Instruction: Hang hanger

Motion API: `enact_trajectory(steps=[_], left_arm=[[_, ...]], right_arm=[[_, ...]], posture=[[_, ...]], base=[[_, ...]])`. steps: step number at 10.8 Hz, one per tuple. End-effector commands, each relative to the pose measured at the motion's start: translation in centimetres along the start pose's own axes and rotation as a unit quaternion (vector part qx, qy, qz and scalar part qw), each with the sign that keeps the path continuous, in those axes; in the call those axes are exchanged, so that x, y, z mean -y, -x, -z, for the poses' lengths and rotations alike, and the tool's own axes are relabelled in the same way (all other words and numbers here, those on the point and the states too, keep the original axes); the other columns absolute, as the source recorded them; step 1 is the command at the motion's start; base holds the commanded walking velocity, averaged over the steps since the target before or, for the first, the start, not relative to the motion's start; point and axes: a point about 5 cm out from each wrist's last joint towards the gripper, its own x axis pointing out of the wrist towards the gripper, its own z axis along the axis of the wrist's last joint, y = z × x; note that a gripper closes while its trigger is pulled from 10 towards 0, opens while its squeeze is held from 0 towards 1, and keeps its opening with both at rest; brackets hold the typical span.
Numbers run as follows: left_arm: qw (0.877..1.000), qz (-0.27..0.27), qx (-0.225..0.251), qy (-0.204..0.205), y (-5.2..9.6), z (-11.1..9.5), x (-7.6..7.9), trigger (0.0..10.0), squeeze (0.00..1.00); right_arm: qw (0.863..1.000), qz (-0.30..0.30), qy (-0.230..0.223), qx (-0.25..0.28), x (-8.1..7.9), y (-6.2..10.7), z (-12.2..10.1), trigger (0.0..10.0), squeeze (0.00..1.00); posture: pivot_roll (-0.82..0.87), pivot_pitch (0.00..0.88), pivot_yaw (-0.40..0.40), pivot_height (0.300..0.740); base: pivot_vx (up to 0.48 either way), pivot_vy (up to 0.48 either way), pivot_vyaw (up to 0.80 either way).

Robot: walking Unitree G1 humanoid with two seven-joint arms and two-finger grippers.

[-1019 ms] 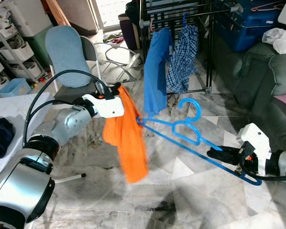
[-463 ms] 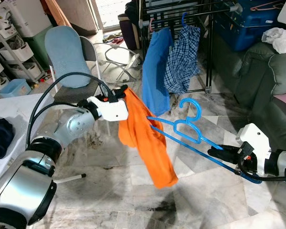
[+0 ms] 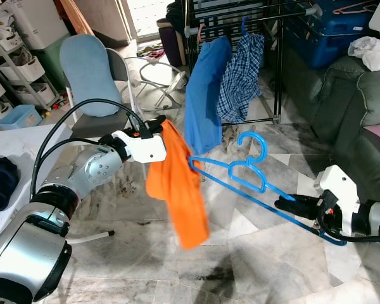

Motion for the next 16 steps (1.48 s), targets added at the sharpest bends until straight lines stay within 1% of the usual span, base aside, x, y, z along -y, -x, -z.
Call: enact_trajectory(steps=[1,2,3,4,5,6,7,8,11,12,14,15,16], left_arm=[[1.000,-0.011,-0.021,-0.004,0.5,0.8,-0.9,10.0,0.00],[0.999,-0.007,-0.031,-0.006,0.7,1.2,-0.9,10.0,0.00],[0.999,-0.006,-0.040,-0.009,0.8,1.4,-0.9,10.0,0.00],[0.999,-0.005,-0.042,-0.008,0.8,1.5,-0.8,10.0,0.00],[0.999,-0.003,-0.041,-0.007,0.8,1.4,-0.8,10.0,0.00],[0.999,-0.002,-0.042,-0.006,0.8,1.4,-0.7,10.0,0.00],[0.999,0.000,-0.048,-0.006,0.9,1.6,-0.6,10.0,0.00],[0.999,-0.001,-0.048,-0.005,1.0,1.7,-0.6,10.0,0.00],[1.000,-0.005,-0.015,0.006,0.7,0.7,-0.6,10.0,0.00],[1.000,-0.004,0.000,0.010,0.8,0.3,-0.4,10.0,0.00],[1.000,-0.005,0.007,0.012,1.0,0.2,-0.3,10.0,0.00],[0.999,-0.007,0.031,0.015,0.7,-0.6,-0.1,10.0,0.00],[0.999,-0.002,0.048,0.017,0.4,-1.3,0.4,10.0,0.00]], right_arm=[[0.999,-0.030,0.013,0.009,-0.6,0.0,-0.6,10.0,0.00],[0.999,-0.044,0.007,0.014,-0.9,0.1,-0.7,10.0,0.00],[0.999,-0.027,0.022,-0.010,-0.5,0.2,-0.1,10.0,0.00],[0.999,-0.002,0.032,-0.012,0.2,0.2,0.0,10.0,0.00],[0.999,0.011,0.037,-0.012,0.4,0.0,0.0,10.0,0.00],[0.998,0.011,0.050,-0.026,0.4,-0.2,0.4,10.0,0.00],[0.998,0.007,0.052,-0.027,0.4,-0.1,0.5,10.0,0.00],[0.998,0.020,0.054,-0.021,0.7,0.0,0.4,10.0,0.00],[0.997,0.046,0.067,-0.019,1.3,-0.9,0.7,10.0,0.00],[0.996,0.058,0.072,-0.012,1.6,-1.7,0.7,10.0,0.00],[0.995,0.068,0.068,-0.007,1.9,-2.0,0.7,10.0,0.00],[0.996,0.065,0.054,0.005,1.7,-2.9,0.9,10.0,0.00],[0.997,0.052,0.047,0.010,1.3,-3.7,1.0,10.0,0.00]], posture=[[-0.15,0.024,0.179,0.740],[-0.15,0.024,0.179,0.740],[-0.15,0.022,0.180,0.740],[-0.15,0.022,0.180,0.740],[-0.15,0.022,0.180,0.740],[-0.15,0.019,0.180,0.740],[-0.15,0.020,0.180,0.740],[-0.15,0.020,0.180,0.740],[-0.15,0.022,0.181,0.740],[-0.15,0.022,0.181,0.740],[-0.14,0.022,0.180,0.740],[-0.13,0.022,0.178,0.740],[-0.13,0.021,0.177,0.740]], base=[[0.000,0.000,0.00],[0.000,0.000,0.00],[0.000,0.000,0.00],[0.000,0.000,0.00],[0.000,0.000,0.00],[0.000,0.000,0.00],[0.000,0.000,0.00],[0.000,0.000,0.00],[0.000,0.000,0.00],[0.000,0.000,0.00],[0.000,0.000,0.00],[0.000,0.000,0.00],[0.000,0.000,0.00]])
